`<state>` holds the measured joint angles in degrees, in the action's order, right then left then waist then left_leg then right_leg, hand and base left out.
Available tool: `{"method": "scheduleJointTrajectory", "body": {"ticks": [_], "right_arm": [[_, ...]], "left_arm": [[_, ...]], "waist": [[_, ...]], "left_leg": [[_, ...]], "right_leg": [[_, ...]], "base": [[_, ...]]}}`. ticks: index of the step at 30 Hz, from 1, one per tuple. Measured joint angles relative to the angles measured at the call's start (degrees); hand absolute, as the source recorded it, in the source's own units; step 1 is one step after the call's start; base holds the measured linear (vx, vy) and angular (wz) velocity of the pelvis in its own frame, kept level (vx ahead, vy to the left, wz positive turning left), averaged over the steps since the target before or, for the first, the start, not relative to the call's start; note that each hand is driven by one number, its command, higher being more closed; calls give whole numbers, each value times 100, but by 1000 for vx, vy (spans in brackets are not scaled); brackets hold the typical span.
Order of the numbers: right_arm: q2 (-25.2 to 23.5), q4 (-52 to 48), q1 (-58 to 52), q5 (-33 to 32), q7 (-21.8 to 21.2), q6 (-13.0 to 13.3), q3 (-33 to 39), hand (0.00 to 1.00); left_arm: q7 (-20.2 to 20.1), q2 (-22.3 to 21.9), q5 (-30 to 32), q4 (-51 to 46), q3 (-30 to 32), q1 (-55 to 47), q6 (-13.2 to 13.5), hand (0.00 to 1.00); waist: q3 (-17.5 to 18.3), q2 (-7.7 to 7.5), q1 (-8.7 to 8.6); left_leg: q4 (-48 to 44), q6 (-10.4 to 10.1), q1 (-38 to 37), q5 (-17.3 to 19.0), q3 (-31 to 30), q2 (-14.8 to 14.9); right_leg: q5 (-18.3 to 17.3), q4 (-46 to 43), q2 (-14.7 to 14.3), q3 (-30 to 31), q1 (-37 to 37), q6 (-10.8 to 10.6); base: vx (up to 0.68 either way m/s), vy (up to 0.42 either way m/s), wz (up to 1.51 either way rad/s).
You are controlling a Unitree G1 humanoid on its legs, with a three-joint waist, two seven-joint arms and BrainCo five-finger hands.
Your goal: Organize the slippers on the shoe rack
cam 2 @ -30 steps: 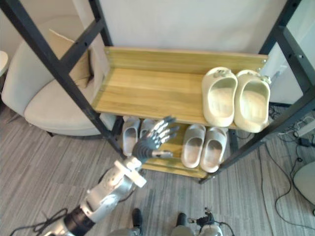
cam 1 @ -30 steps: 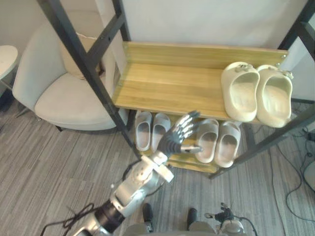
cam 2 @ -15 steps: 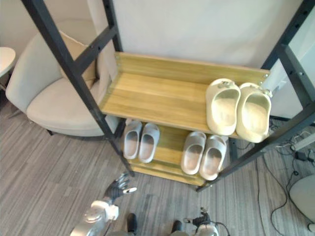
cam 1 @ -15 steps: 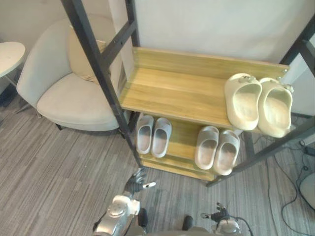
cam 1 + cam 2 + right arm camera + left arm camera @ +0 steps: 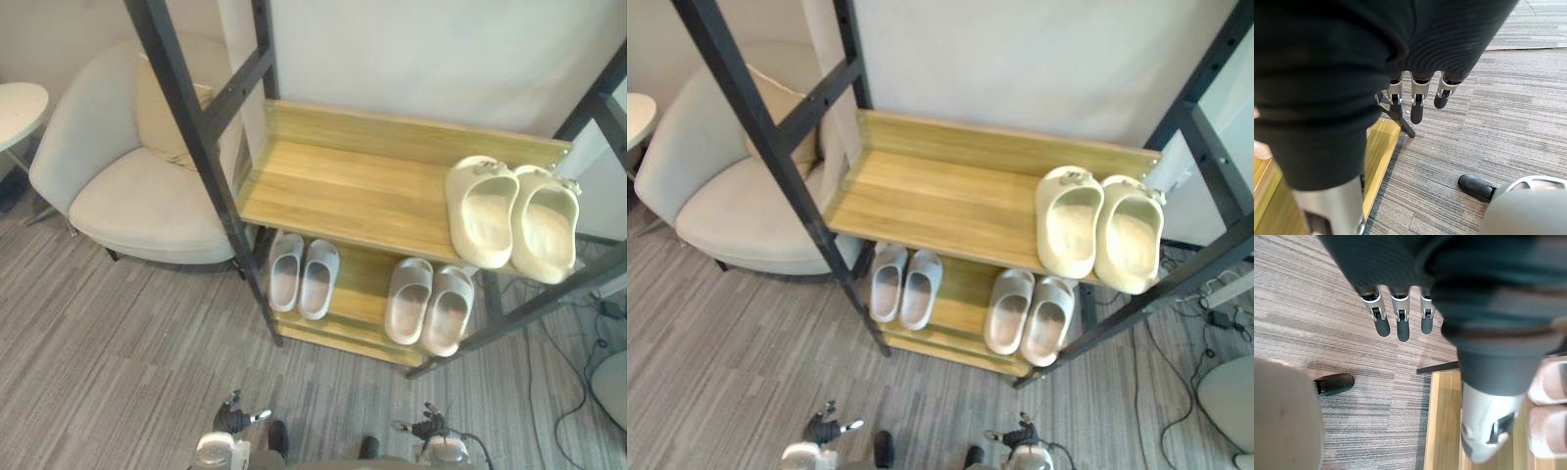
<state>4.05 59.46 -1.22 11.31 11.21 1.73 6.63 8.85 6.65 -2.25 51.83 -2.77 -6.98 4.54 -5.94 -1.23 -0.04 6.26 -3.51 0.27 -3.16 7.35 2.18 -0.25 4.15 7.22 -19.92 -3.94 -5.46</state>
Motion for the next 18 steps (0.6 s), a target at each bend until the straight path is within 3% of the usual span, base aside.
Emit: {"method": "scheduleJointTrajectory", "body": {"ticks": [3,4,6,8,9,10,11,13,14,15,18], "right_arm": [[1,1,10,0,-1,-4,59,0],[-2,0,17,-1,-2,-7,181,0],[20,0,20,-1,-1,-17,219,0],[71,-10,62,-4,0,-25,219,0],[82,-21,76,-11,1,-25,221,0],[86,-24,81,-10,7,-25,218,0],[80,-20,51,-10,9,-30,213,0],[70,-18,71,-19,14,-45,216,0],[55,-20,82,-45,22,-38,217,0],[88,-14,102,-71,23,-32,221,0],[130,-9,230,-73,23,-44,264,0]], "left_arm": [[8,-97,1,72,170,-30,-4,0],[4,-110,1,65,178,-58,-3,0],[7,-76,0,62,183,-45,-2,0],[10,-78,-2,49,176,-41,0,0],[30,-58,2,39,174,-15,-6,0],[60,-63,6,30,169,8,-14,0],[115,-40,54,5,181,139,-25,0],[116,-15,116,-5,177,241,-24,0],[116,-12,150,6,190,247,-23,0],[117,-42,183,62,211,263,-27,0],[105,-301,217,190,360,146,-28,0]], "waist": [[-5,19,6],[-8,7,9],[-61,-68,7],[-97,-48,1],[-124,-38,-14],[-140,-4,-30],[-161,-7,-79],[-161,-34,-68],[-189,-126,-35],[-184,-116,-27],[-180,252,35]], "left_leg": [[-10,13,-50,109,-4,-50],[-34,75,-59,201,-17,-117],[-35,153,-140,275,-161,-282],[-140,201,-142,255,-366,-362],[-264,236,-178,298,-635,-374],[-287,238,-165,300,-737,-363],[-356,232,-89,298,-1181,-345],[-446,184,-19,300,-1557,-418],[-507,130,-17,337,-1713,-558],[-525,104,-22,357,-1813,-560],[-521,10,182,309,-2007,-395]], "right_leg": [[-243,-315,105,-22,72,-64],[-605,-1018,308,-32,333,-98],[-991,-1978,633,-8,602,-217],[-1014,-2910,827,192,935,-205],[-1013,-3545,859,571,1213,-101],[-1121,-3652,807,759,1269,-112],[-1421,-3442,474,1288,1284,-120],[-1381,-2761,247,1635,1226,-88],[-1223,-2363,285,1597,1148,22],[-1276,-2336,332,1491,1047,12],[-1123,-1930,172,1137,919,110]], "base": [[87,34,3],[91,64,12],[123,50,34],[162,60,59],[173,53,75],[240,-18,143],[185,-72,133],[127,-135,142],[84,-163,106],[88,-153,68],[39,-114,41]]}}
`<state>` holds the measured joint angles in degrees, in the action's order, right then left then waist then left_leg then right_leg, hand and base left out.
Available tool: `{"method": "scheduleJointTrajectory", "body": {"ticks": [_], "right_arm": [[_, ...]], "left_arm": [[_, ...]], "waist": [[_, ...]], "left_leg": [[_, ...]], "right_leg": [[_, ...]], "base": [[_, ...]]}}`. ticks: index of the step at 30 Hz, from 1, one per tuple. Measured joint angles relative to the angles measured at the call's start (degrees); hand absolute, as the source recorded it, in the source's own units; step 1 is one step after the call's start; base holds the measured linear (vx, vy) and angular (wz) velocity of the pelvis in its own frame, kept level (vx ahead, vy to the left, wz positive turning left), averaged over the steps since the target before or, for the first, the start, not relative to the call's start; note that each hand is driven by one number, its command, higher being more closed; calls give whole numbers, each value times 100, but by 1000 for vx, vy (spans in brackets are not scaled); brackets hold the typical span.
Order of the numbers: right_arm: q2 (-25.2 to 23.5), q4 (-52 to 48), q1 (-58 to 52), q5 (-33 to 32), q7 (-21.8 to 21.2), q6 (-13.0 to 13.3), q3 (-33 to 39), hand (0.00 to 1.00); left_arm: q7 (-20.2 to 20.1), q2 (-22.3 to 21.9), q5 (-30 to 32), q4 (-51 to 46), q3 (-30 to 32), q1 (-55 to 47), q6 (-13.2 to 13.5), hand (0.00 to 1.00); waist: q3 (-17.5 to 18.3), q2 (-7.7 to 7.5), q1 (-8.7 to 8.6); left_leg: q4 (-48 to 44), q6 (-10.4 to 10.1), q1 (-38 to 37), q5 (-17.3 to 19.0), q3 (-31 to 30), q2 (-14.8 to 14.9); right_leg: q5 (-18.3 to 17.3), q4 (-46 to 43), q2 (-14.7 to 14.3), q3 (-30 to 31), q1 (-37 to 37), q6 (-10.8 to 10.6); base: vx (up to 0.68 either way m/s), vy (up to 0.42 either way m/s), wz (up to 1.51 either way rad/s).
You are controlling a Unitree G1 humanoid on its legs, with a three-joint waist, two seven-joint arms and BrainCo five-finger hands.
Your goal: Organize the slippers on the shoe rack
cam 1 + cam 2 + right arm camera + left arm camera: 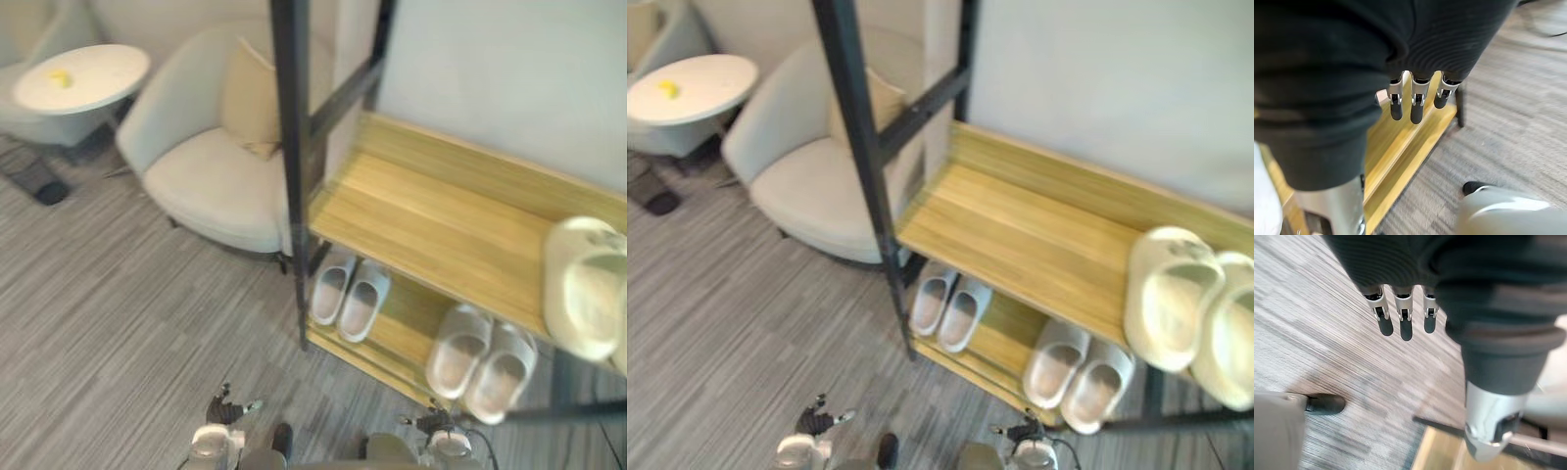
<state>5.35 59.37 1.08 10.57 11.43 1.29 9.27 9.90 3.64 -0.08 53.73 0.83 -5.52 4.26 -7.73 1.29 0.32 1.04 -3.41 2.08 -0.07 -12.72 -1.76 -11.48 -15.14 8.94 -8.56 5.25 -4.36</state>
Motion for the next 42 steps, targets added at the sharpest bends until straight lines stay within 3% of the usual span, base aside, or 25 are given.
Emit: {"method": "scheduleJointTrajectory", "body": {"ticks": [2,4,8,9,10,11,12,13,14,15,16,17,18,19,21,27,30,32,34,35,36,37,38,40,42], "right_arm": [[-100,3,11,-1,0,-19,6,0],[-183,1,26,-2,1,-19,5,0],[-251,-103,156,-8,63,-21,28,0],[-257,-236,211,-33,87,-26,108,0],[-303,-297,301,-46,94,-17,139,0],[-327,-467,274,-50,95,-16,149,0],[-329,-509,244,-52,95,-9,150,0],[-321,-553,191,-58,94,-23,163,0],[-304,-659,57,-62,96,-23,166,0],[-240,-668,10,-124,109,-27,186,0],[-227,-657,14,-172,108,-32,189,0],[-218,-610,20,-184,102,-48,196,0],[-321,-538,-6,-193,91,-53,200,0],[-336,-412,-10,-203,85,-56,199,0],[-316,-390,-36,-198,85,-57,198,0],[-317,-170,212,-165,79,-69,172,0],[-316,-114,191,-155,71,-123,145,0],[-319,-114,66,-155,69,-142,157,0],[-349,-115,-4,-163,59,-177,233,0],[-354,-116,-2,-163,57,-175,246,0],[-365,-114,-35,-163,57,-177,257,0],[-356,-139,-81,-162,48,-181,335,0],[-405,-248,-68,-196,43,-177,417,0],[-393,-218,-81,-170,42,-167,377,0],[-437,-189,-128,-168,44,-188,373,0]], "left_arm": [[-1,-39,-5,86,113,-6,-2,0],[-4,-61,-14,80,255,32,6,0],[4,-111,-3,-93,307,54,7,0],[11,-117,-3,-158,278,53,10,0],[12,-71,-4,-231,270,73,4,0],[14,-83,-1,-247,264,169,-22,0],[12,-90,1,-246,248,160,-26,0],[14,-101,7,-248,240,179,-25,0],[10,-186,9,-240,151,217,-25,0],[8,-285,10,-211,72,289,-25,0],[6,-294,10,-192,18,329,-24,0],[5,-263,22,-139,-48,382,-22,0],[5,-209,83,-22,-151,459,-56,0],[3,-140,116,-8,-202,427,-96,0],[8,-100,160,13,-213,384,-92,0],[9,187,224,308,-197,314,-115,0],[2,184,229,309,-175,268,-109,0],[1,181,229,312,-176,257,-118,0],[5,187,226,311,-43,253,-120,0],[7,190,224,305,42,258,-122,0],[10,196,220,300,63,253,-122,0],[12,173,219,308,107,266,-132,0],[5,154,218,336,158,296,-142,0],[2,192,220,359,181,296,-140,0],[5,181,220,410,254,281,-142,0]], "waist": [[-28,66,0],[-92,25,17],[-204,-51,56],[-230,-59,59],[-273,-114,60],[-288,-69,41],[-325,-124,36],[-314,-107,4],[-262,-20,-43],[-230,148,-103],[-243,196,-103],[-241,159,-102],[-288,4,-119],[-254,-58,-117],[-206,-52,-119],[-211,-75,-100],[-201,-177,-115],[-158,-277,-166],[-159,-399,-244],[-178,-480,-242],[-182,-517,-225],[-214,-450,-217],[-221,-363,-301],[-217,-342,-317],[-148,-455,-266]], "left_leg": [[1,-157,110,-103,-159,67],[-1,-331,206,-264,-210,72],[-12,-299,529,-681,-21,-3],[56,-166,677,-964,287,-54],[-266,44,819,-745,1106,-10],[-1201,369,1028,-40,2055,172],[-1702,466,1077,274,2494,321],[-2279,535,1058,575,3017,555],[-2807,501,945,958,3632,983],[-2908,419,949,1201,3869,1209],[-2907,431,975,1296,3913,1200],[-2617,350,931,1351,3833,1059],[-1970,379,761,1139,3641,701],[-1403,474,560,830,3512,408],[-972,566,414,588,3395,172],[-368,662,199,208,3425,1],[-96,688,-24,145,3313,-190],[106,702,-30,86,2975,-336],[374,796,-146,14,2270,-530],[423,813,-200,6,2038,-623],[461,819,-221,2,1920,-667],[419,1021,-241,-233,1420,-691],[328,975,-231,-183,1041,-586],[365,883,-286,-179,663,-500],[389,776,-430,-125,332,-506]], "right_leg": [[114,290,-96,-294,-183,52],[126,370,-108,-600,-310,66],[126,353,-56,-1102,-311,79],[192,369,12,-1338,-273,187],[218,444,95,-1595,-241,287],[223,374,169,-1782,-266,296],[222,321,215,-1908,-292,295],[221,281,264,-2089,-358,292],[193,194,333,-2382,-407,245],[99,-4,352,-2599,-409,106],[63,-99,355,-2621,-391,83],[-51,-157,335,-2507,-303,-18],[-28,-7,346,-2294,-272,-18],[72,238,327,-2100,-333,18],[261,396,345,-1906,-376,-34],[613,657,285,-1786,-430,-108],[211,22,556,-1785,-312,-129],[-133,-298,569,-1486,-219,-189],[-468,-242,186,-693,-284,-111],[-542,-274,189,-675,-352,-182],[-509,-373,213,-722,-409,-193],[-443,-1281,207,-591,-138,-165],[-616,-1418,7,-221,156,-48],[-559,-1043,-257,99,311,128],[-399,-618,-276,92,347,197]], "base": [[14,-101,64],[-12,-82,78],[-81,-40,86],[-168,37,74],[-215,46,90],[-177,55,68],[-115,25,75],[-104,64,94],[-150,185,126],[-142,219,115],[-106,212,95],[-103,151,91],[-154,175,109],[-131,137,92],[-78,140,47],[-62,50,-2],[-35,11,18],[-27,-25,78],[102,-82,135],[142,-63,94],[145,-30,85],[155,-21,116],[157,-26,129],[183,-52,138],[252,-108,111]]}}
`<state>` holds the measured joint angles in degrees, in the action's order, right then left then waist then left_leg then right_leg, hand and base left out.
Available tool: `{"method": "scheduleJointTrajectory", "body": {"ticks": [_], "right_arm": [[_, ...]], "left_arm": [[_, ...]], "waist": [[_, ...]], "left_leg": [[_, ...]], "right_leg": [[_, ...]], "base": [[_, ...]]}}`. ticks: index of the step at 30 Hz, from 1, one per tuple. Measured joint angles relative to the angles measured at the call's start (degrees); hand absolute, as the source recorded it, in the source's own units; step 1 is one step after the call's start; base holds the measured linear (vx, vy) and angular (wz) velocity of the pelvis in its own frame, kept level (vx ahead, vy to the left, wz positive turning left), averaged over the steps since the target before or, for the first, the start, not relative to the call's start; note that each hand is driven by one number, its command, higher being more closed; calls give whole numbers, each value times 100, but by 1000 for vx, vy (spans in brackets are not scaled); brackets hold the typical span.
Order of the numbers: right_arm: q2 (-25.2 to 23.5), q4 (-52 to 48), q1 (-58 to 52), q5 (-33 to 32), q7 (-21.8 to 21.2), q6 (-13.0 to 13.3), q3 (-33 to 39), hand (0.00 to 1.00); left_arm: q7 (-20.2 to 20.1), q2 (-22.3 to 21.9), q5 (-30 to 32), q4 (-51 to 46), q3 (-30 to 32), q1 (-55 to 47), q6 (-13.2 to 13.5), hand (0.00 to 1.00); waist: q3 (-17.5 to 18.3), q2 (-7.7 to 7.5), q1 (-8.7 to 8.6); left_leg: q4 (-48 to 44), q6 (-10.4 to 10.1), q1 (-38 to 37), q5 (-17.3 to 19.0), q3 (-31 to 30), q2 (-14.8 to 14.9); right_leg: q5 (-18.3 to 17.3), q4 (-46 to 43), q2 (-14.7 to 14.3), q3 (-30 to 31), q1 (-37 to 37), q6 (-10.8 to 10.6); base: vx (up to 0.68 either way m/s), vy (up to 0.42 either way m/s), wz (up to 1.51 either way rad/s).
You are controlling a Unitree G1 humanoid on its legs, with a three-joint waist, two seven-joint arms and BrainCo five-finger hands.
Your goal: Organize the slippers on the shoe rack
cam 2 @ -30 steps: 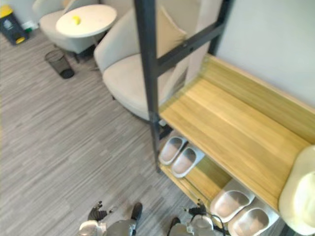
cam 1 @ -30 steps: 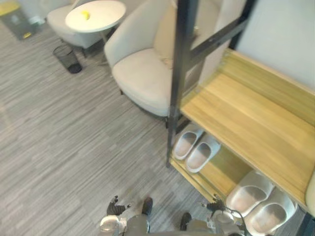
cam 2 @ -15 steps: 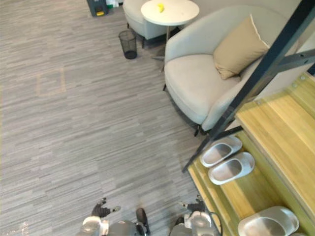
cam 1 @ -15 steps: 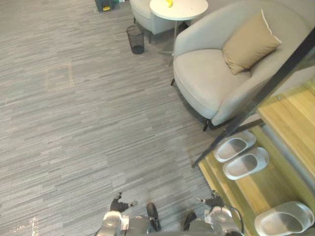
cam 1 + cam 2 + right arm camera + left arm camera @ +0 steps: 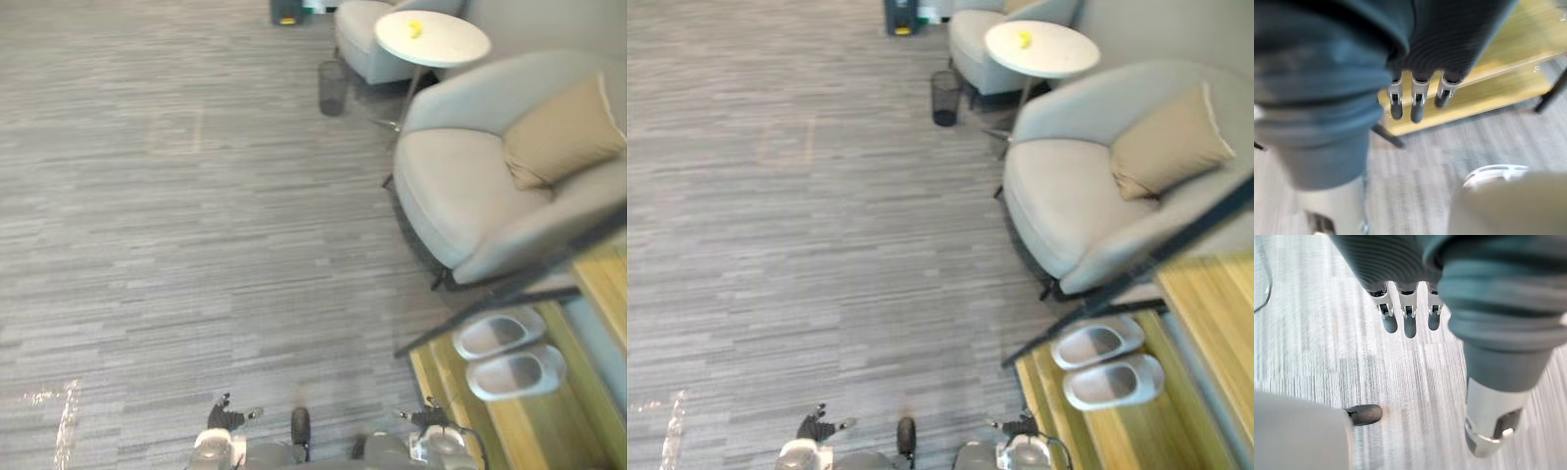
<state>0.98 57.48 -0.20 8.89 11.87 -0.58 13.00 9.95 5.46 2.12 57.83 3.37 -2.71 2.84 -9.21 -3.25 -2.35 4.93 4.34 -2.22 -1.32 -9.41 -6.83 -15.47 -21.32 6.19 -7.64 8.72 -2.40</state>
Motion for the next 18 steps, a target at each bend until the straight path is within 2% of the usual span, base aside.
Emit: {"method": "scheduleJointTrajectory", "body": {"ticks": [1,2,3,4,5,6,7,8,9,10,11,12,13,14,15,18], "right_arm": [[-42,-2,-10,-1,-1,8,-7,0],[-60,0,-10,-1,-3,8,-7,0],[-97,-30,-25,-2,-4,10,2,0],[-117,-49,16,-2,-2,10,-8,0],[-94,-55,47,-4,0,8,-20,0],[-60,-145,90,-7,-1,7,-37,0],[-86,-244,73,-12,5,5,-72,0],[-111,-278,73,-13,9,6,-96,0],[-116,-292,72,-14,16,7,-92,0],[-112,-305,65,-16,26,8,-93,0],[-105,-328,62,-15,28,9,-95,0],[-98,-411,54,-16,38,5,-86,0],[-160,-463,44,-16,34,12,-97,0],[-206,-464,52,-17,36,14,-95,0],[-337,-237,103,-22,32,8,-109,0],[-339,-27,169,2,21,10,-226,0]], "left_arm": [[0,-20,-11,12,67,-31,-3,0],[-5,-22,-12,12,96,-27,-4,0],[-2,-83,-12,0,249,2,-14,0],[-5,-176,-9,-82,355,-8,-12,0],[-2,-222,-12,-126,390,13,-11,0],[0,-376,-16,-223,534,86,-25,0],[6,-426,-19,-268,610,96,-27,0],[5,-427,-23,-267,602,85,-34,0],[7,-445,-36,-282,576,89,-36,0],[7,-473,-78,-338,563,92,-27,0],[6,-494,-99,-338,561,90,-13,0],[5,-506,-110,-320,563,134,-11,0],[5,-476,-111,-335,542,199,-1,0],[2,-438,-111,-339,526,210,0,0],[6,-270,-110,-352,451,156,-29,0],[6,-161,-112,-319,450,70,-33,0]], "waist": [[14,-21,16],[25,-39,16],[69,-10,27],[65,132,126],[47,189,157],[-21,345,212],[-61,413,236],[-84,441,240],[-80,477,240],[-81,498,250],[-60,537,253],[-25,569,269],[-35,421,273],[-44,353,298],[-33,170,495],[-8,65,525]], "left_leg": [[-209,-110,32,183,-170,-26],[-361,-127,73,324,-147,-33],[-1131,-338,411,887,359,150],[-2008,-718,771,1229,1009,472],[-2342,-764,951,1290,1200,541],[-3554,-840,1526,1344,1811,802],[-4127,-832,1731,1419,2235,1037],[-4342,-700,1753,1608,2707,1366],[-4300,-627,1789,1701,2912,1584],[-3925,-584,1832,1594,3099,1801],[-3556,-596,1848,1269,3140,1877],[-3296,-528,1884,1248,3132,1802],[-3092,-495,1874,1211,3108,1598],[-3020,-477,1883,1200,3105,1530],[-2857,-409,1772,1163,3102,1306],[-2530,-412,1367,1161,3106,1227]], "right_leg": [[208,344,-31,-25,-54,13],[366,495,-16,-28,-89,18],[652,678,-14,-194,-278,58],[632,777,-76,-307,-392,133],[624,774,-100,-331,-398,147],[617,864,-129,-468,-563,161],[601,976,-155,-564,-771,187],[562,1009,-163,-653,-1013,217],[529,1007,-148,-714,-1141,213],[397,998,-117,-807,-1276,73],[300,990,-119,-853,-1318,-25],[112,987,-54,-964,-1375,-191],[136,1040,78,-1075,-1332,-227],[164,1126,102,-1106,-1348,-253],[537,1685,182,-1197,-1679,-358],[639,1556,207,-1189,-1872,-338]], "base": [[188,-90,72],[262,-103,94],[236,-76,72],[236,-76,57],[247,-82,32],[184,-49,27],[324,-51,38],[236,3,33],[286,41,31],[196,67,27],[309,171,43],[303,197,56],[292,197,55],[367,195,58],[413,172,41],[279,56,17]]}}
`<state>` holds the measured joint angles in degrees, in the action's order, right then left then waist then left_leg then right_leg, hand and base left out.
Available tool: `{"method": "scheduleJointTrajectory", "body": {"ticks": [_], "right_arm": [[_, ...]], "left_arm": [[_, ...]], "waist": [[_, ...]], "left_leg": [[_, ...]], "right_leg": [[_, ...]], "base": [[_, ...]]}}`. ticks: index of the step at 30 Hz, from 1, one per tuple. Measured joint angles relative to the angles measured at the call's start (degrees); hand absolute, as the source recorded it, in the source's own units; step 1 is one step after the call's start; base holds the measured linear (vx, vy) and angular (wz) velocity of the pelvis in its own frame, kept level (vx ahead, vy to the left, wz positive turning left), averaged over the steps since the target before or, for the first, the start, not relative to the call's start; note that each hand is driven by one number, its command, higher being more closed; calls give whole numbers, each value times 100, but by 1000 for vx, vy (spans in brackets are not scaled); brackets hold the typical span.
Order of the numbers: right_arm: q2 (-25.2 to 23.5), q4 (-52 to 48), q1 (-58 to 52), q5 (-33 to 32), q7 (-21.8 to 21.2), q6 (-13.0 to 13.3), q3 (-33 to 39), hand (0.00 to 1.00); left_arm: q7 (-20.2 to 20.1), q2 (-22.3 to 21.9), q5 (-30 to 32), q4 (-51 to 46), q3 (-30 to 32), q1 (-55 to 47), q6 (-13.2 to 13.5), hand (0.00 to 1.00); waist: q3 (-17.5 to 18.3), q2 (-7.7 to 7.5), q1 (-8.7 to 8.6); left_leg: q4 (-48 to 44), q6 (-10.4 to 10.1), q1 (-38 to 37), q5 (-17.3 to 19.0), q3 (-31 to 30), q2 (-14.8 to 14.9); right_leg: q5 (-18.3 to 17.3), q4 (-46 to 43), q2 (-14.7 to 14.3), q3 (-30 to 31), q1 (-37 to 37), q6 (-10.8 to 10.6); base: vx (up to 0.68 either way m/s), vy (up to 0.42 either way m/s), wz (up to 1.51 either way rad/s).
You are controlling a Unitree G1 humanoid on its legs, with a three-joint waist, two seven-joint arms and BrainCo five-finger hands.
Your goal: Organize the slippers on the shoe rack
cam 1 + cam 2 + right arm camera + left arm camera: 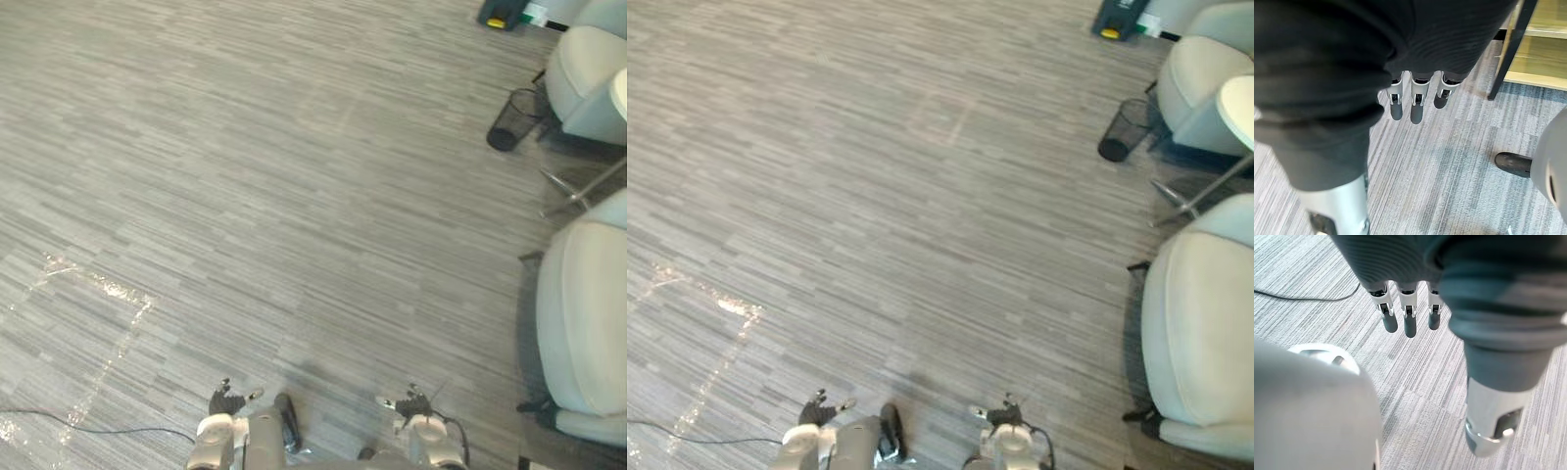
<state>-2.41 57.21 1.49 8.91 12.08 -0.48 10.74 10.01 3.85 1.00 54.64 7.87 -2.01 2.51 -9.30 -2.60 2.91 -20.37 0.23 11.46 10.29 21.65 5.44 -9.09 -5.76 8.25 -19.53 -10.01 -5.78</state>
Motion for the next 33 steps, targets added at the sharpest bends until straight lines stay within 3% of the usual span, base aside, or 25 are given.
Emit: {"method": "scheduleJointTrajectory", "body": {"ticks": [2,3,4,5,6,7,10,12,13,14,15,16,17,18,19,20,21,22,23,24,27,30,31,32,33], "right_arm": [[20,69,20,1,-1,2,-35,0],[69,94,-15,3,-7,-3,-15,0],[169,-4,-118,-6,-17,-16,43,0],[227,-20,-97,-23,-31,6,25,0],[199,-53,-96,-37,-22,11,55,0],[207,-98,-162,-8,-14,10,17,0],[228,-193,-74,-12,-15,26,24,0],[245,-172,-7,-10,-24,19,86,0],[246,-174,26,-11,-27,21,145,0],[256,-170,36,-5,-27,16,170,0],[299,-172,109,14,-26,6,255,0],[290,-187,208,6,-27,7,386,0],[289,-205,220,3,-28,6,460,0],[372,-428,152,8,-52,20,603,0],[335,-465,100,21,-55,13,573,0],[292,-536,-23,22,-73,3,431,0],[259,-610,-43,23,-80,-24,406,0],[247,-636,-44,18,-77,-29,377,0],[195,-647,-46,11,-77,-48,327,0],[87,-674,-105,4,-72,-63,262,0],[-33,-687,-206,-4,-58,-63,196,0],[-29,-664,-245,-4,-23,-64,211,0],[38,-590,-265,-2,-17,-64,223,0],[-15,-372,-232,-3,-28,-76,135,0],[-22,-348,-188,4,-31,-75,130,0]], "left_arm": [[1,-6,-2,30,14,-5,2,0],[0,-35,5,15,7,-8,-3,0],[-1,-65,5,-6,-57,-71,-20,0],[0,34,2,8,-109,-54,-40,0],[4,66,-4,8,-101,-54,-43,0],[12,98,-5,20,-99,-53,-44,0],[7,-4,-3,147,-98,101,-53,0],[-10,-77,7,240,-101,161,-53,0],[-12,-79,12,253,-88,166,-56,0],[-12,-87,16,280,-89,168,-57,0],[-25,-178,54,356,-53,192,-58,0],[-24,-228,124,329,-39,208,-45,0],[-24,-245,125,332,-47,206,-50,0],[-18,-426,129,321,-20,211,-48,0],[-18,-436,130,305,7,108,-48,0],[-21,-473,129,204,73,63,-67,0],[-26,-590,133,-20,230,1,-62,0],[-24,-605,133,-60,251,-35,-63,0],[-28,-604,139,-136,298,-46,-69,0],[-24,-569,136,-311,396,-28,-64,0],[-20,-514,124,-527,409,-34,-29,0],[-17,-497,122,-663,409,42,-10,0],[-12,-481,113,-644,399,66,5,0],[6,-306,112,-521,368,165,52,0],[6,-277,114,-493,370,186,64,0]], "waist": [[13,-30,-10],[0,-36,-57],[8,89,-132],[-82,-28,-269],[-80,-81,-303],[-84,-142,-322],[-135,-101,-377],[-202,-135,-445],[-242,-155,-486],[-244,-123,-523],[-195,123,-551],[-236,269,-491],[-251,290,-511],[-266,395,-633],[-187,442,-588],[-155,496,-574],[-142,659,-499],[-150,677,-464],[-194,672,-416],[-299,552,-335],[-295,339,-221],[-303,304,-135],[-288,307,-59],[-213,47,-83],[-206,42,-99]], "left_leg": [[171,2,-96,22,-17,-112],[125,102,-182,155,-20,-154],[397,238,-515,422,-67,-209],[730,188,-886,340,-213,-318],[808,187,-993,336,-255,-325],[946,150,-1246,369,-386,-312],[1156,47,-1553,485,-740,-244],[1557,-108,-2005,579,-1047,-300],[1626,-193,-2204,678,-1163,-316],[1655,-205,-2285,722,-1237,-288],[1784,-302,-2437,741,-1395,-60],[1787,-562,-2525,466,-1493,39],[1757,-622,-2597,402,-1525,48],[1228,-742,-2658,244,-1686,61],[897,-823,-2561,302,-1688,112],[-691,-894,-2012,278,-1659,281],[-2135,-1127,-1377,-53,-1517,646],[-2612,-1132,-1173,-42,-1444,785],[-3360,-946,-817,110,-1229,1028],[-3932,-677,-480,303,-895,1242],[-3825,-360,375,611,-567,1340],[-1873,-388,1215,479,-531,957],[-936,-313,1209,-431,-785,619],[-794,-192,1048,-266,-578,334],[-830,-138,1053,-211,-594,309]], "right_leg": [[-5,-439,42,9,142,-144],[-97,-1110,153,24,408,-275],[34,-2926,355,132,1121,-237],[-147,-4352,483,529,1836,-171],[-341,-4495,462,564,1983,-87],[-656,-4359,344,440,2319,171],[-570,-2862,-60,367,2971,275],[483,-725,-196,268,3082,112],[1015,-568,-173,328,3124,205],[1275,-609,-189,371,3086,297],[1215,-833,-378,366,3080,641],[906,-1567,-290,328,3247,809],[776,-1835,-242,329,3295,820],[197,-2862,-80,40,3467,872],[202,-2596,-122,29,3294,803],[-33,-2122,-255,-189,2856,904],[-122,-1796,-533,-119,2518,951],[-169,-1705,-608,-74,2400,980],[-260,-1533,-744,21,2100,997],[-383,-1310,-787,154,1560,954],[-519,-786,-714,399,744,772],[-658,-394,-351,587,133,392],[-787,-351,-197,721,-28,170],[-605,-180,61,906,-102,223],[-464,-181,64,943,-78,234]], "base": [[122,22,9],[152,158,22],[231,156,54],[198,124,57],[234,-1,64],[252,-47,48],[360,-86,70],[501,-167,90],[407,-159,67],[491,-167,54],[659,-147,42],[787,-190,34],[752,-210,45],[458,-183,33],[522,-227,44],[541,-193,-8],[565,-163,-16],[614,-92,-46],[601,-28,-43],[693,-9,-53],[549,72,-39],[654,283,-43],[598,334,-23],[593,329,-12],[468,235,8]]}}
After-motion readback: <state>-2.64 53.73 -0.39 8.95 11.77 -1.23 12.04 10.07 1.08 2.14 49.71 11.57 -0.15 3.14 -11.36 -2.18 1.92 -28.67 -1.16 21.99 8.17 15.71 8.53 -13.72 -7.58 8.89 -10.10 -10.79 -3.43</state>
